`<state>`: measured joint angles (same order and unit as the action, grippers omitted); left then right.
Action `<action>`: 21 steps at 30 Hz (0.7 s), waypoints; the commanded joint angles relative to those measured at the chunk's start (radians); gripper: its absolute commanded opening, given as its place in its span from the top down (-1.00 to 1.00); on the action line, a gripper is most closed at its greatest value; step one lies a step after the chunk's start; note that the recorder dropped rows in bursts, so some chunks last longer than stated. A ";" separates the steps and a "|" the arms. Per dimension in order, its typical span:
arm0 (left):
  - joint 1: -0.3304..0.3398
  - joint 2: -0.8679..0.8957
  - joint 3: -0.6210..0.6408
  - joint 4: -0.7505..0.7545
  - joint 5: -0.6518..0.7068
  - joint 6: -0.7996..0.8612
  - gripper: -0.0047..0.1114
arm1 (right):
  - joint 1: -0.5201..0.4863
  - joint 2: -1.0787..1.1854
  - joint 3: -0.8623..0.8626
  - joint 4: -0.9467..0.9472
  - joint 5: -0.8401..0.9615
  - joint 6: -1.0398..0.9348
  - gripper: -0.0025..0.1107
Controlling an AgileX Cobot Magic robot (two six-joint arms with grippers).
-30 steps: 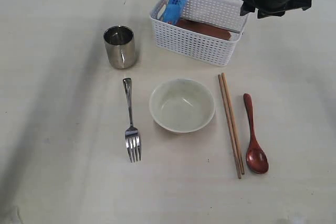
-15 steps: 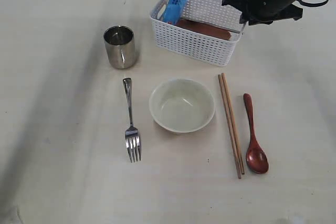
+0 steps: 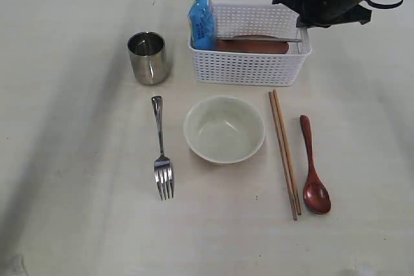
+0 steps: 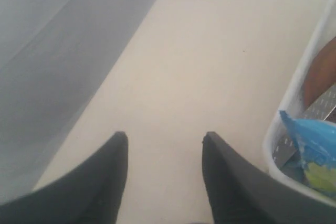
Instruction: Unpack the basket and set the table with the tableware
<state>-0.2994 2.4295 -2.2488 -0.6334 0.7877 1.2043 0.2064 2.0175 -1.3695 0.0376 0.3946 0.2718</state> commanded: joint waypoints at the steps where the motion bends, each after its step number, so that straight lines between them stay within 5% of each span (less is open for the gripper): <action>1: -0.003 -0.011 -0.006 -0.010 0.001 0.020 0.17 | 0.011 -0.001 -0.001 0.022 -0.050 -0.006 0.96; 21: -0.082 -0.052 -0.006 0.051 -0.027 -0.015 0.17 | 0.066 -0.001 -0.001 0.022 -0.105 -0.003 0.96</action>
<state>-0.3834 2.3868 -2.2488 -0.5879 0.7725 1.1853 0.2731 2.0175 -1.3695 0.0632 0.3110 0.2716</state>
